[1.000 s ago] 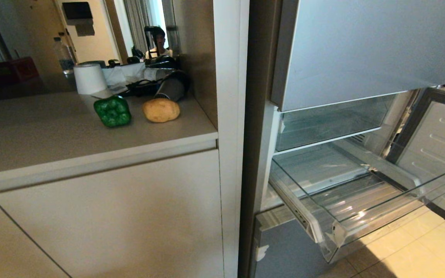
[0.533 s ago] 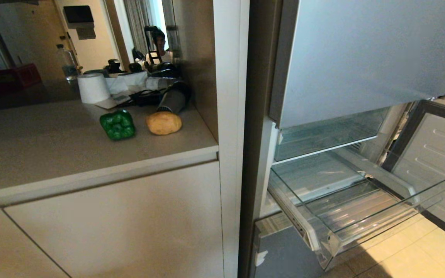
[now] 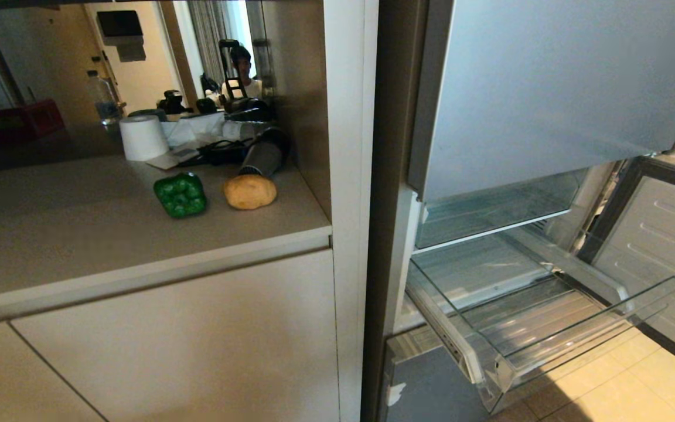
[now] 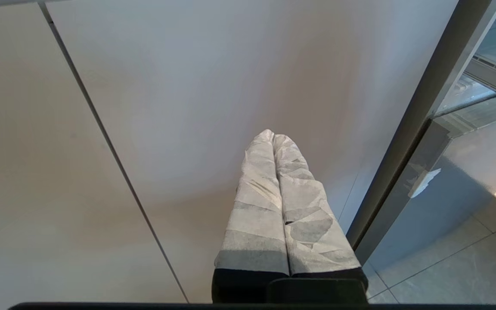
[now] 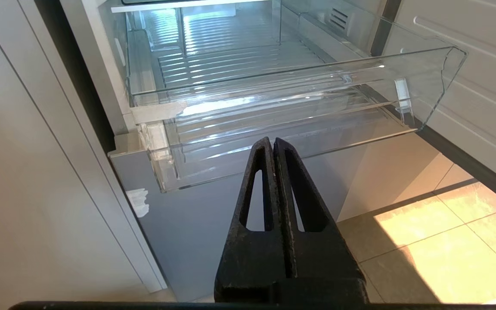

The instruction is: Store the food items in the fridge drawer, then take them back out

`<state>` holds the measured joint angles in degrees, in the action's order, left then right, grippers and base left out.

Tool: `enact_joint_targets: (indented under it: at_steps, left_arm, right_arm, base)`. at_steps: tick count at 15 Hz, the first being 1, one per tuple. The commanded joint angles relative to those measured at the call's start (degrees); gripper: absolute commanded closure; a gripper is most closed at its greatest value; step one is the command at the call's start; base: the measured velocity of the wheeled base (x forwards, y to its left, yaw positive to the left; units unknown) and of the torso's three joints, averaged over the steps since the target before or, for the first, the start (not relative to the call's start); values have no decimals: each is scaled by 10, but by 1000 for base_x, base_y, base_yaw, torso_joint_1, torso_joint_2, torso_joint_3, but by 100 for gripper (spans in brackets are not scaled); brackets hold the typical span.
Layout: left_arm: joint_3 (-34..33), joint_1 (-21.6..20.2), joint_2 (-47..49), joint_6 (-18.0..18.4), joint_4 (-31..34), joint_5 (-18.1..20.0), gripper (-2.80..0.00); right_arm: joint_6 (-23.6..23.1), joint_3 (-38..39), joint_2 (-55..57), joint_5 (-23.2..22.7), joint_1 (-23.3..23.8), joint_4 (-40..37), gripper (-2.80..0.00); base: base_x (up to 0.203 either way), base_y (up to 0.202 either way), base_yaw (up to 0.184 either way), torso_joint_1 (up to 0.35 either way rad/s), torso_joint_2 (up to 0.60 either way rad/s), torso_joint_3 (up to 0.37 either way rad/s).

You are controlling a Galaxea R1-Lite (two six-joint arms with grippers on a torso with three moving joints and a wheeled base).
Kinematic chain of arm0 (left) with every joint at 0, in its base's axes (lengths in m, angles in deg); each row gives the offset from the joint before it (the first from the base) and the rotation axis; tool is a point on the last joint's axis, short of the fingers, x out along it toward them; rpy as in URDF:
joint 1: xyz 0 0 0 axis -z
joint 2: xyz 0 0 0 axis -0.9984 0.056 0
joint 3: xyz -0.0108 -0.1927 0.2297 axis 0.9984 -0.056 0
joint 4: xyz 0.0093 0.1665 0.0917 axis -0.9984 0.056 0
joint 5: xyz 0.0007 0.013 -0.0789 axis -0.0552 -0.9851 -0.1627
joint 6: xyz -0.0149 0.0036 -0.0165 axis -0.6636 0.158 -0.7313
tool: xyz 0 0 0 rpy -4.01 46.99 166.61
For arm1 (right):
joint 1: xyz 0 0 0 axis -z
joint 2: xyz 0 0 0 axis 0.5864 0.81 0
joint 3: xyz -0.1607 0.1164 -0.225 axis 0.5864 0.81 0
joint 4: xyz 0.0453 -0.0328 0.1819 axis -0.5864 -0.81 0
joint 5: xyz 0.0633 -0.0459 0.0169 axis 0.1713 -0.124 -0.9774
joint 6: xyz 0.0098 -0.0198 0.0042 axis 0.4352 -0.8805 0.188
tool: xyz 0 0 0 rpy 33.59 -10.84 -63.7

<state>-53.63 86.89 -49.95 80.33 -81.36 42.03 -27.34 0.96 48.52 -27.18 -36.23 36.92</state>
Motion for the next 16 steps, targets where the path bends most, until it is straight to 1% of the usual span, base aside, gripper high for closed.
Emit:
enact_joint_targets:
  at_steps: [1,4,11,13,16]
  left_arm:
    - [0,0,0,0,0,0,0]
    - [0,0,0,0,0,0,0]
    - [0,0,1,1,0,0,0]
    - [0,0,0,0,0,0,0]
    - [0,0,0,0,0,0,0]
  right_arm:
    - [0,0,1,0,0,0,0]
    - [4,0,1,0,0,1,0]
    - [9,0,1,1,0,1,0]
    - [3,0,1,-1,0,1,0]
    - [-7,-1,1,-5,-1,0,0]
  base:
    - [0,0,0,0,0,0]
    - [2,-6,51,3,0,3]
    - [2,-7,174,5,2,2]
    - [2,-6,170,-1,3,5]
    - [-2,-5,103,-1,2,4]
